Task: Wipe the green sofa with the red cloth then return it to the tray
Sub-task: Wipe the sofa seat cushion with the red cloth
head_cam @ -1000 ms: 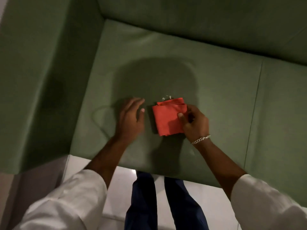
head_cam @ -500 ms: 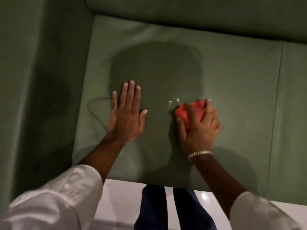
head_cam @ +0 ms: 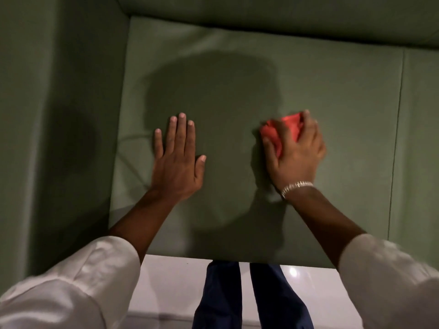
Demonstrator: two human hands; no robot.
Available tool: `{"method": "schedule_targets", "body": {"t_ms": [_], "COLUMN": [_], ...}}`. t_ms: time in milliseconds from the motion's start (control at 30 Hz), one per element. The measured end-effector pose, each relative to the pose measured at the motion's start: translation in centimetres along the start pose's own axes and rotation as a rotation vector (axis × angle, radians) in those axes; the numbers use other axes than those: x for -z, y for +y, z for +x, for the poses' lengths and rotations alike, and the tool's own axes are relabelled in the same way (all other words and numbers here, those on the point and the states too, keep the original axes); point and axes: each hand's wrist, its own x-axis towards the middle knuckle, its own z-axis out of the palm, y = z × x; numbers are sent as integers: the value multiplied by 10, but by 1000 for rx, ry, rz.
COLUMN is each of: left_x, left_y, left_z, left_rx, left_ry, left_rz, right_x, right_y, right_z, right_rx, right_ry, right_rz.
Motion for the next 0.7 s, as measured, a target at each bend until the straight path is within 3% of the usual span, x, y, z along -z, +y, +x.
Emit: {"method": "schedule_targets", "body": {"t_ms": [67,167,233,300,367,467,533,600,700], "left_x": [0,0,3,5,6,6,6,8,13], "left_y": [-1,-2,-2,0,1,3,1,0,5], "left_z": [0,-1,-1,-1,0,1,1,1,2], "left_rx": [-1,-6,-8,-10,7,22,14,2,40], "left_ry": [6,3,-6,-12,-26,-45,-51,-60,-75], "left_rz": [-4,-4,-4,-9,-17,-21,-22,-44,-60], "right_x": [-5,-18,-18,-10,-2,3,-1,-9,-12], "right_y": [-33,-60,-41,-3,23,9,-21,-39,-19], "right_z": [19,-6,-49,-79,-74,-23,2,-3,-48], "right_rx": [41,335,478,422,237,26,71,238,425], "right_ry": [10,-15,-26,-58,-56,25,34,4,-18], "right_rz": [41,-2,-26,-34,-48,5,50,42,25]}}
